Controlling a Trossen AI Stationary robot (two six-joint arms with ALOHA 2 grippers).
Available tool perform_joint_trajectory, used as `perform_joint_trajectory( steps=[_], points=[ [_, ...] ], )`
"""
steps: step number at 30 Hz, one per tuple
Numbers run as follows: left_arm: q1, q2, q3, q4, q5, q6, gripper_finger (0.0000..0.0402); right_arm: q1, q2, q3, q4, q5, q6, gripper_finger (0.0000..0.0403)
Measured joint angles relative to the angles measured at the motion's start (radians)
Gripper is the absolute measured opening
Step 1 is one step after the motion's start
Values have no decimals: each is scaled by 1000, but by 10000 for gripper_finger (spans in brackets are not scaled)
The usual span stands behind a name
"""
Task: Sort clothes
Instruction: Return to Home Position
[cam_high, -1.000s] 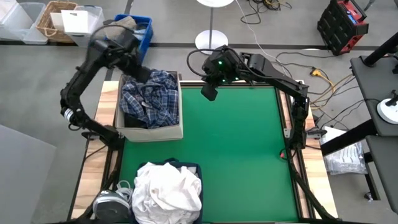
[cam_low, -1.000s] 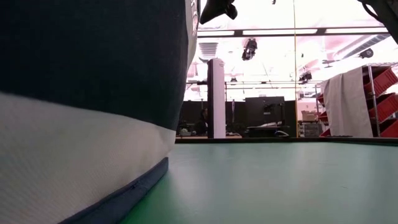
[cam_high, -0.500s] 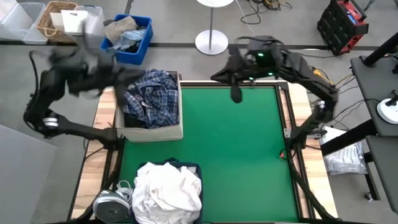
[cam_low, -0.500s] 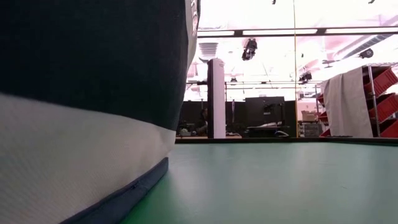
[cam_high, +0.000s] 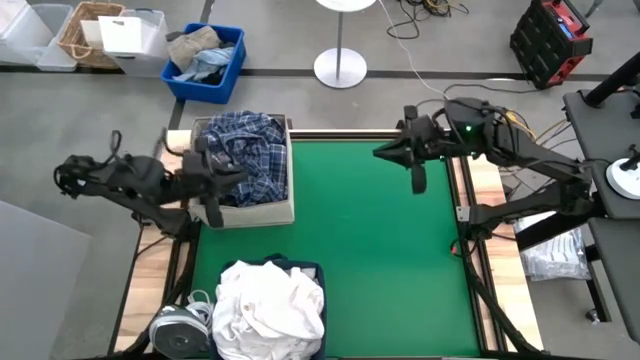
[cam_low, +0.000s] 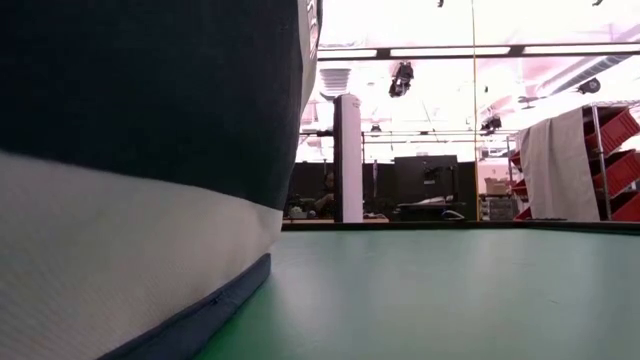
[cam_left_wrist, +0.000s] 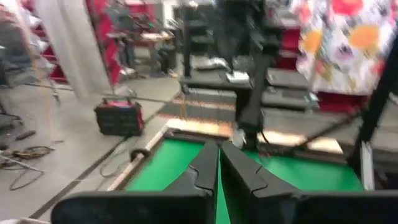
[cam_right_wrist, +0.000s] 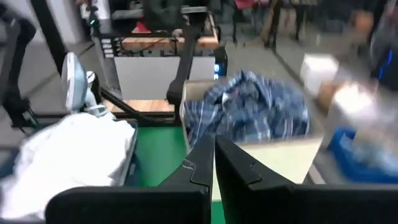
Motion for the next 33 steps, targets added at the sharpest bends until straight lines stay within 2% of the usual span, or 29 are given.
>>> perform_joint_trajectory(
  steps=[2, 6, 8, 10, 13, 14, 15, 17, 21, 26, 33],
  points=[
    [0, 10, -40, 9, 30, 5, 0, 0, -15, -9, -12, 4, 130, 9],
    [0, 68, -85, 162, 52, -9, 0, 0, -22, -7, -3, -4, 425, 9],
    [8, 82, -85, 219, 112, 32, 0, 4, -15, -9, 23, -7, 412, 10],
    [36, 74, -85, 220, 248, 52, 0, 40, -12, -26, 53, -15, 282, 13],
    [96, 32, -124, 194, 579, 129, 0, 68, -9, -95, 159, -18, 204, 13],
    [112, 13, -145, 202, 653, 159, 0, 69, -12, -132, 184, -19, 180, 13],
    [119, -11, -169, 233, 656, 172, 0, 78, -13, -169, 235, -28, 159, 13],
    [114, -65, -214, 269, 599, 181, 0, 95, -23, -247, 385, -63, 134, 13],
    [113, -181, -314, 273, 589, 195, 0, 106, -71, -407, 622, -77, 132, 13],
    [113, -360, -455, 275, 670, 221, 0, 104, -150, -593, 774, -87, 115, 13],
    [117, -649, -638, 294, 647, 220, 0, 98, -338, -774, 856, -81, 89, 13]
  ],
)
